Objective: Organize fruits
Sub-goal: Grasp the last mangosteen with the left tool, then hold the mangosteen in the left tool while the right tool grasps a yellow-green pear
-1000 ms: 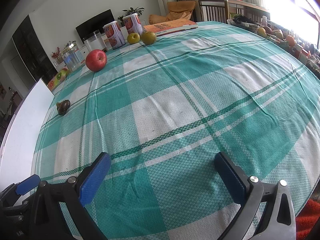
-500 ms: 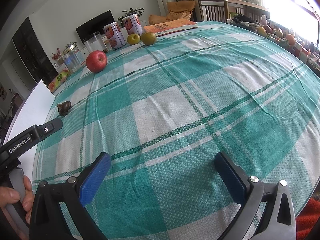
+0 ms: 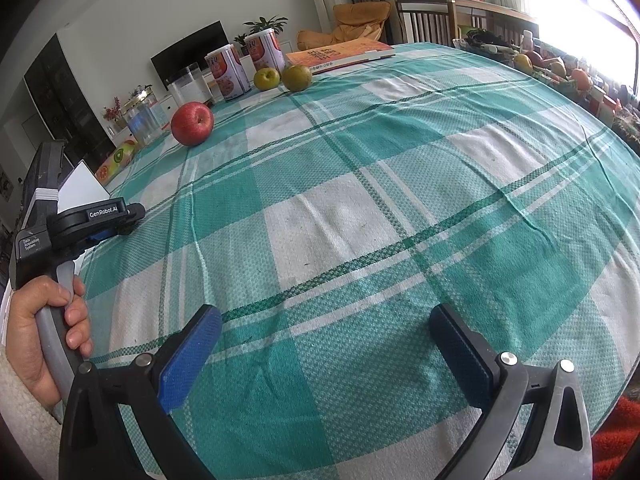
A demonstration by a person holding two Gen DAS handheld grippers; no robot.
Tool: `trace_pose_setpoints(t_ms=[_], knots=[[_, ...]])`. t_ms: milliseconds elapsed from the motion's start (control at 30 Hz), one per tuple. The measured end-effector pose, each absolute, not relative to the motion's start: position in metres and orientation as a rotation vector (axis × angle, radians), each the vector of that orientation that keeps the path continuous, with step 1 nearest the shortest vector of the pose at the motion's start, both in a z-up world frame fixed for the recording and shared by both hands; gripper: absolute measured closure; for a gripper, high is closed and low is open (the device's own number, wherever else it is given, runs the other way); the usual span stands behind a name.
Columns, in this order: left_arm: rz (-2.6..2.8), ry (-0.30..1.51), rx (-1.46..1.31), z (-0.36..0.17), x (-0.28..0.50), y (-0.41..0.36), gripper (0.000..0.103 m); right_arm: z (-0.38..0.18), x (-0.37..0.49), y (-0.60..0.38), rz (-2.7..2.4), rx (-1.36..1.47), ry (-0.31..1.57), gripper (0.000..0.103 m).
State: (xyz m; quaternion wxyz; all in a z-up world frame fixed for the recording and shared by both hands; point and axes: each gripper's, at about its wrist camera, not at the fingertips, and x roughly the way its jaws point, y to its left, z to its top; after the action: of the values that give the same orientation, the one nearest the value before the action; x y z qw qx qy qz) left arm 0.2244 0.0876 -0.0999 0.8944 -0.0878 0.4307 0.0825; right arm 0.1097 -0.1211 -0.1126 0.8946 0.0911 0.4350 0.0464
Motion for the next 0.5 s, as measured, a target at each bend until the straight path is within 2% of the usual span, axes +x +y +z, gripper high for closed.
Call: trace_pose_setpoints(t_ms=[267, 433, 467, 500], knots=[[-0.036, 0.944, -0.105, -0.093, 0.16, 0.022, 0.058, -0.112, 0.11, -0.122, 0.096, 0.187, 0.903, 0.0], [-0.051, 0.936, -0.028, -0.101, 0.147, 0.004, 0.056, -0.112, 0.111, -0.122, 0.097, 0.188, 0.903, 0.0], [-0.049, 0.923, -0.025, -0.101, 0.147, 0.004, 0.054, -0.112, 0.111, -0.122, 0.097, 0.187, 0.904, 0.0], [-0.046, 0.916, -0.018, -0.101, 0.148, 0.004, 0.042, -0.112, 0.111, -0.122, 0.098, 0.189, 0.903, 0.0]])
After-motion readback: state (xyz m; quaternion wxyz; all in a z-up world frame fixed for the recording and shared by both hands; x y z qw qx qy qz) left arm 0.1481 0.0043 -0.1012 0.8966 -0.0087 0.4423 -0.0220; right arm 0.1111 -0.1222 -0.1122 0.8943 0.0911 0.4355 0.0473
